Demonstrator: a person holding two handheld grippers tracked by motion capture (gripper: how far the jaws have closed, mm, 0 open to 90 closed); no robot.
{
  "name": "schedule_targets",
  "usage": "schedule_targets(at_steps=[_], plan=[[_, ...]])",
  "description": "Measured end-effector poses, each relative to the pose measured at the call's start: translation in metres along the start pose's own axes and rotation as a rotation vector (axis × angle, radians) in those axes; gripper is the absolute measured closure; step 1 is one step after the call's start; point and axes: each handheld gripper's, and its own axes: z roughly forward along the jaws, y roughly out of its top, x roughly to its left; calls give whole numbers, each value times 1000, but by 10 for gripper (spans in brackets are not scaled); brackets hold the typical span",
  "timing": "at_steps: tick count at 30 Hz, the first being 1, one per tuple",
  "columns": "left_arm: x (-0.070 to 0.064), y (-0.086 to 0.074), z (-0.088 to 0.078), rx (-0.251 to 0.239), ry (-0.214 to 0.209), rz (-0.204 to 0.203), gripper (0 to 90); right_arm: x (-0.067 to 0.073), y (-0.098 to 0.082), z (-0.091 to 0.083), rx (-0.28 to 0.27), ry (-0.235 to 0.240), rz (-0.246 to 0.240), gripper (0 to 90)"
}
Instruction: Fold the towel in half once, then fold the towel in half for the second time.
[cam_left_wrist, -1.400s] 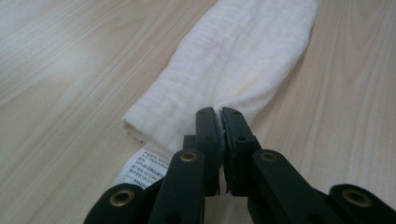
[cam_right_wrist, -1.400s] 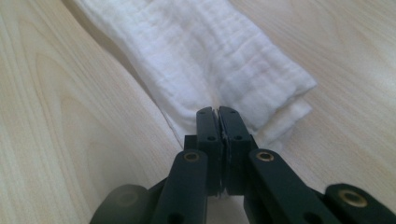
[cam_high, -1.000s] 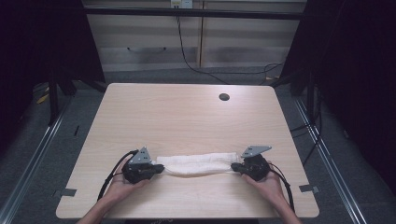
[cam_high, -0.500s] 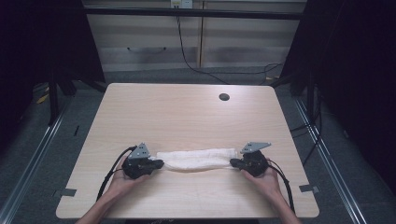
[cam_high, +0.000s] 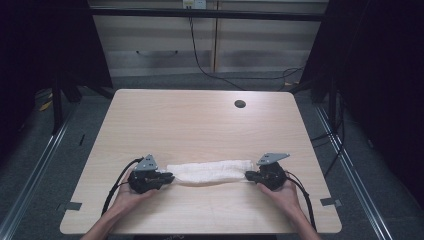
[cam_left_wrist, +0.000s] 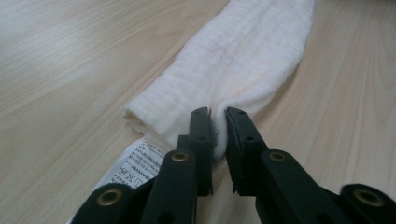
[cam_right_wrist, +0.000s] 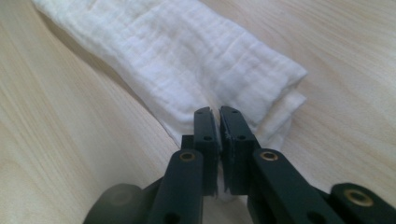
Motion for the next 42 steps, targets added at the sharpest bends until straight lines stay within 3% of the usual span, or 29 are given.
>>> schedule_targets(at_steps=[4, 10, 12, 15, 18, 23, 32, 38, 42], plan=[[-1, 1, -6, -28, -11, -16, 727, 1, 0, 0, -6, 18, -2, 813], [6, 2, -29, -128, -20, -96, 566, 1, 0, 1, -8, 13, -14, 831], [12, 1, -40, -156, 20, -114, 562, 1, 0, 1, -7, 14, -12, 831], [16, -1, -49, -175, 42, -130, 537, 0, 0, 1, -7, 20, -10, 827], [21, -2, -56, -197, 62, -154, 515, 1, 0, -2, -37, 47, -3, 749], [26, -6, -66, -200, 97, -189, 466, 3, 4, -16, -131, 69, 21, 672], [23, -11, -85, -194, 155, -219, 386, 6, -1, -58, -256, 2, 71, 569], [22, -25, -99, -157, 183, -264, 343, 5, -12, -82, -303, -46, 99, 523], [19, -36, -110, -165, 208, -283, 311, 3, -24, -92, -305, -72, 132, 486]])
